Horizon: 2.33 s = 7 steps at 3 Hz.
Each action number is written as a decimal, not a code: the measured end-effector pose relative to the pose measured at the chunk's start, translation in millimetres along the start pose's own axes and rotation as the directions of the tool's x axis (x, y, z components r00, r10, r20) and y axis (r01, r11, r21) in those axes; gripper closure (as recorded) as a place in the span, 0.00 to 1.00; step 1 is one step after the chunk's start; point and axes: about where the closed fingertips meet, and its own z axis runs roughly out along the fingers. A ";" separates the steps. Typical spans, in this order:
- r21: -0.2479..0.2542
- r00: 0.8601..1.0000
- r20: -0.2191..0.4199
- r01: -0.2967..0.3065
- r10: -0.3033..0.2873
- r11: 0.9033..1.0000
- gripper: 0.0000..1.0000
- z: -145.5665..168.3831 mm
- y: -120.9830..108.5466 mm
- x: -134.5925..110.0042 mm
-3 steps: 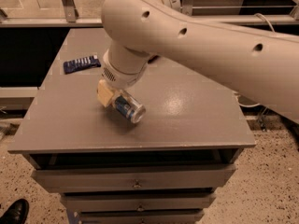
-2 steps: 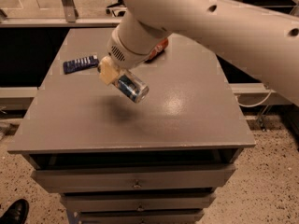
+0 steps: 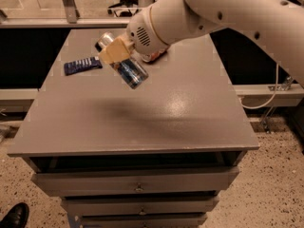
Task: Place redbull can upright
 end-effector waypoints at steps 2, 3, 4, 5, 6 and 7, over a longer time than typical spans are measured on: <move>-0.176 0.936 0.353 0.059 0.007 0.983 1.00 -24.3 -4.6 21.0; -0.161 0.935 0.351 0.106 -0.043 0.981 1.00 -21.2 1.2 15.6; -0.154 0.930 0.367 0.096 -0.034 0.983 1.00 -26.0 4.2 18.4; -0.133 0.897 0.438 0.121 -0.051 0.984 1.00 -39.5 6.1 30.3; -0.114 0.860 0.504 0.161 -0.083 0.980 1.00 -55.8 6.3 45.0; -0.132 0.821 0.566 0.174 -0.069 0.976 1.00 -57.1 7.0 66.4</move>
Offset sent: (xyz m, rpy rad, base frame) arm -0.0244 -0.0601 -0.0058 0.4451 -0.3966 0.2941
